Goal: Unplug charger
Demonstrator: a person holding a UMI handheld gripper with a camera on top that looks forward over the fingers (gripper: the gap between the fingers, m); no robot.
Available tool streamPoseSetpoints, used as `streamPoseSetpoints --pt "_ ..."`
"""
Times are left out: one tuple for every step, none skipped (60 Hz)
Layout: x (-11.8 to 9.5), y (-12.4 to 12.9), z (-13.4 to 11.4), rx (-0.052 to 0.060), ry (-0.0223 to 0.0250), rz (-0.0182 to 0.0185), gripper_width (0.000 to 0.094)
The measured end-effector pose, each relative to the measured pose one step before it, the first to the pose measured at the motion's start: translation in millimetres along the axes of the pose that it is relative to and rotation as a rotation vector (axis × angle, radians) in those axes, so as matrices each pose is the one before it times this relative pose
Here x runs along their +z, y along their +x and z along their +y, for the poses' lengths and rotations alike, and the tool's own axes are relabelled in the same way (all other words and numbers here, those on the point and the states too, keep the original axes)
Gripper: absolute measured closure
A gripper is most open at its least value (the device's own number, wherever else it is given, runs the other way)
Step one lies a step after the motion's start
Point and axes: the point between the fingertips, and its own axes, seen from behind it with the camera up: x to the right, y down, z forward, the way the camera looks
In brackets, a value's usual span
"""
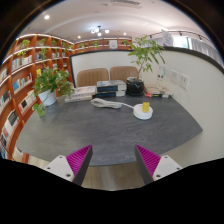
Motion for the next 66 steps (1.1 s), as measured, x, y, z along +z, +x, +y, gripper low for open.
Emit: streamPoseSetpoints --pt "7.48 9.75 1.17 0.002 -0.00494 0.00772 0.0084" --pt "5.33 7.86 1.07 0.003 -0.00391 0.00574 0.0086" --pt "7.02 8.43 -0.66 0.0022 -0.00154 0.00445 0.0091" --pt "6.53 8.0 -1.2 0.0024 -0.00125 0.00438 0.0096" --pt "6.35 8.0 -1.37 0.0025 -0.0028 0.00546 0.01" --pt "6.73 7.91 -1.47 0.0021 -0.00357 0.00684 0.0101" --pt "6.75 7.92 -1.75 0.0012 -0.00307 0.00712 0.0101" --pt "6.7 7.35 -2.34 0.0006 -0.00228 0.00633 0.0102" --pt "6.71 6.92 -3.31 -0.0002 -0.0008 0.00589 0.0102" --pt "7.04 6.44 -3.24 -0.001 0.00039 0.00501 0.0103" --pt "7.08 6.49 -3.86 -0.0009 0.0012 0.00453 0.0102" --pt "7.03 6.05 -3.98 -0.0002 0.00166 0.00442 0.0106" --pt "6.96 5.9 -4.25 -0.0005 0.0019 0.00474 0.0108" --pt "7.37 5.33 -4.09 -0.0017 0.00136 0.00397 0.0108" --pt "7.65 5.22 -4.13 -0.0033 0.00028 0.00356 0.0109" --pt "7.18 4.87 -4.25 -0.0032 0.00044 0.00253 0.0107" --pt "7.37 4.64 -4.58 -0.0023 0.0012 0.0019 0.0107" --pt "7.37 4.15 -4.86 -0.001 0.00181 0.00114 0.0106" --pt "7.35 3.44 -4.52 -0.0007 0.00155 0.0002 0.0107" --pt "7.44 2.85 -4.51 -0.0011 0.00198 -0.00134 0.011" --pt "7.13 2.68 -4.31 -0.0018 0.00117 -0.00306 0.0111" --pt "7.27 2.11 -4.04 -0.0021 0.00065 -0.00348 0.0116" --pt "7.2 2.84 -4.34 -0.0029 0.00049 -0.00247 0.012" --pt "6.66 2.87 -4.45 -0.0027 0.0031 -0.00104 0.0129" --pt "6.28 2.72 -5.15 -0.0025 0.0049 -0.00088 0.0135" --pt "6.42 2.33 -5.43 -0.003 0.00626 -0.00063 0.0145" --pt "6.17 2.09 -5.02 -0.004 0.00692 -0.00186 0.0159" --pt "5.8 1.67 -4.57 -0.0048 0.00678 -0.00342 0.0169" --pt "5.51 1.06 -4.25 -0.0049 0.00728 -0.00511 0.0185" --pt "5.24 0.7 -4.45 -0.0042 0.0085 -0.00631 0.0202" --pt "5.1 0.62 -4.13 -0.0046 0.00969 -0.00665 0.0222" --pt "4.88 0.69 -3.32 -0.0041 0.0087 -0.00664 0.0246" --pt "4.64 0.71 -2.75 -0.0034 0.00687 -0.00654 0.0272" --pt "4.04 0.64 -1.71 -0.0017 0.00377 -0.00551 0.0302" --pt "3.82 0.6 -0.57 -0.0008 0.00069 -0.00541 0.033" --pt "3.62 0.14 0.45 -0.0005 -0.00273 -0.00665 0.0362" --pt "3.09 -0.7 1.18 0.0006 -0.00554 -0.00906 0.0413" --pt "3.04 -0.44 1.56 0.0038 -0.00615 -0.00875 0.0468" --pt "3.06 -0.53 1.77 0.0054 -0.00628 -0.00737 0.0501" --pt "2.8 -0.26 2.61 0.0044 -0.00778 -0.00694 0.0607" --pt "0.13 -3.84 -2.54 0.003 0.00741 -0.01432 0.0633" --pt "1.95 -2.56 -2.18 -0.0023 0.02051 -0.01316 0.067" --pt "0.9 -2.31 1.5 -0.0021 -0.00163 -0.01321 0.0716" --pt "0.47 0.47 -1.19 -0.0054 0.00752 -0.00007 0.0717" --pt "-0.01 0.59 0.44 -0.0092 0.00284 0.00128 0.0718" --pt "-0.15 0.81 0.56 -0.0085 0.00055 0.00239 0.0733" --pt "-0.14 0.16 -0.46 -0.0087 0.00495 0.00096 0.0733" --pt "-1.53 -0.62 0.17 -0.0054 -0.00178 -0.00047 0.0757" --pt "-0.14 -0.12 -0.32 -0.0043 0.00241 -0.00094 0.0764" --pt "0.0 -0.55 0.38 0.0003 -0.00105 -0.00253 0.0766" --pt "-0.08 -0.22 0.16 0.0016 -0.00252 -0.00368 0.0793" --pt "0.31 0.07 0.05 0.0033 -0.00377 -0.0021 0.0797" --pt "0.04 -0.3 0.92 0.0088 -0.00899 -0.00396 0.0798" --pt "-0.08 -0.13 -0.02 0.009 -0.00941 -0.00462 0.0818" --pt "0.17 -0.07 0.09 0.0075 -0.01005 -0.00466 0.0819" --pt "6.28 6.5 -2.38 0.0061 -0.01217 -0.00808 0.0819" --pt "-4.13 -5.4 2.28 0.0066 -0.0153 -0.00668 0.0821" --pt "-0.86 -1.69 0.65 0.0019 -0.00988 -0.00539 0.0834" --pt "-0.71 -0.21 -0.41 0.0083 -0.01671 -0.01099 0.0835" --pt "-0.77 -0.3 -0.14 0.0188 -0.02173 -0.01524 0.0839" --pt "-0.59 -0.28 0.0 0.024 -0.02015 -0.01497 0.0837" --pt "-3.59 -0.29 -8.08 0.0293 0.00632 -0.01574 0.084" --pt "-6.28 1.47 -17.23 0.0276 0.03789 -0.0117 0.084" --pt "-7.36 4.87 -19.09 0.013 0.0509 0.00581 0.0839" --pt "-9.67 6.57 -19.67 -0.0056 0.02467 0.01082 0.084" --pt "-9.71 5.68 -22.75 -0.0249 0.05047 0.01734 0.0839"
